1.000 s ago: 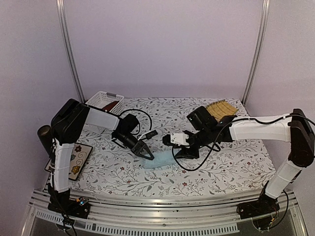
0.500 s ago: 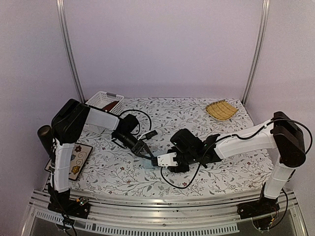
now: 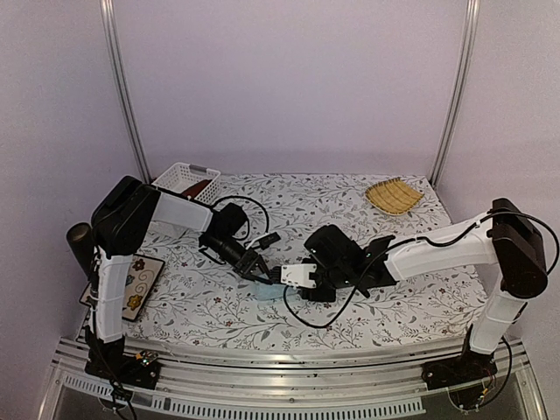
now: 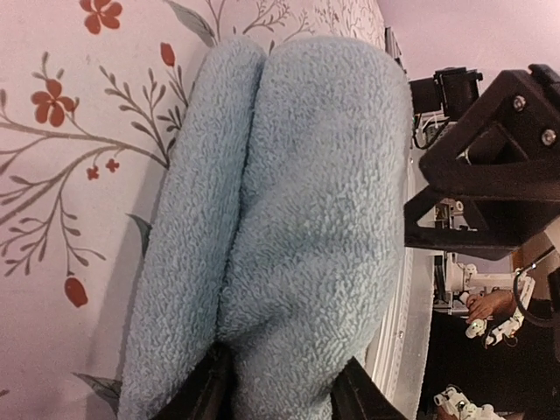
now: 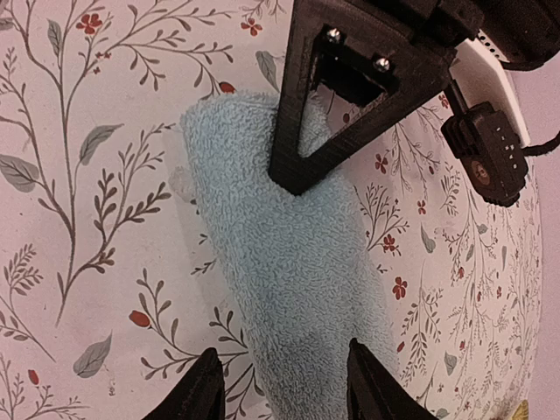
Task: Roll the towels
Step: Roll the towel at the center of the board, then pick up the towel from the center of the board, then pass from the right arm to the left, then move the bin to the center of the board.
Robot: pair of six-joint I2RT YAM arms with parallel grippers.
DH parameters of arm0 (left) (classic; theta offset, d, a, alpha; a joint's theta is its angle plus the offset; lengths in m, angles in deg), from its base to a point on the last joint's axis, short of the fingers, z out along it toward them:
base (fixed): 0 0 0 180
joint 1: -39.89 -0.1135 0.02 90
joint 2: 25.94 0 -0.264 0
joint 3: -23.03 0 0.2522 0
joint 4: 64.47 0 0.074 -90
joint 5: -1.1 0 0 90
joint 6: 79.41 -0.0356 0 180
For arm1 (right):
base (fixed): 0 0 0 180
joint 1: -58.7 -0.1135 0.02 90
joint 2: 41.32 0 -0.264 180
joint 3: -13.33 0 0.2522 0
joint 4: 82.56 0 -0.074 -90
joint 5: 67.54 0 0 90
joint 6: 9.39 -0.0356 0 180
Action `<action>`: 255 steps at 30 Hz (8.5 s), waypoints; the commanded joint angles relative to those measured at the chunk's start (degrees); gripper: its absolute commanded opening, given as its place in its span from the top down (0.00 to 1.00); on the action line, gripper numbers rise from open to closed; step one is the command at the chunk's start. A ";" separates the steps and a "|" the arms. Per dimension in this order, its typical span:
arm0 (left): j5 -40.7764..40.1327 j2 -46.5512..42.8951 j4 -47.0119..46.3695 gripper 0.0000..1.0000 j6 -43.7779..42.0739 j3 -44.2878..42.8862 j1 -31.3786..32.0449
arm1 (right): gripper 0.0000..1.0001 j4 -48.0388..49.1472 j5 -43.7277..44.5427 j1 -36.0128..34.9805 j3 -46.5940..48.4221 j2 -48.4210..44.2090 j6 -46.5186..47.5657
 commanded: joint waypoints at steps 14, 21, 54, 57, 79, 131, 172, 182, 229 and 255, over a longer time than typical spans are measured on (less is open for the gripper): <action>-13.60 -2.70 -17.13 0.61 24.75 9.67 7.92 | 0.01 -11.82 4.17 0.84 2.19 -18.06 -53.46; -17.79 -4.52 -25.60 0.61 34.96 13.81 10.61 | 0.01 -8.37 -5.56 7.76 -7.90 -30.60 -71.42; -25.95 -0.08 -76.13 0.57 76.79 32.18 16.36 | 0.15 31.86 -30.06 18.58 -28.36 -11.67 -104.99; -25.87 0.43 -77.44 0.56 77.57 32.35 16.81 | 0.20 33.68 -30.94 18.73 -27.19 -8.40 -104.58; -25.56 2.13 -81.13 0.45 80.94 31.94 17.86 | 0.80 46.09 -39.26 21.22 -23.43 5.65 -103.60; -30.62 -12.92 -43.34 0.03 49.14 19.86 11.01 | 0.90 6.05 -48.86 26.39 -2.11 10.96 -74.15; -18.09 3.56 -57.46 0.54 58.75 15.91 10.26 | 0.85 5.79 -59.84 28.49 4.75 15.61 -69.25; -16.18 2.76 -58.95 1.00 59.60 15.99 10.13 | 0.67 4.42 -60.13 28.50 5.37 15.04 -68.20; -38.67 -9.38 -14.82 1.00 47.59 -16.24 -33.87 | 0.01 -6.68 -57.17 35.18 -3.39 -8.95 -60.53; -30.11 -6.34 -27.78 1.00 62.06 -3.42 -27.65 | 0.01 -9.81 -55.73 35.18 -1.39 -7.62 -58.88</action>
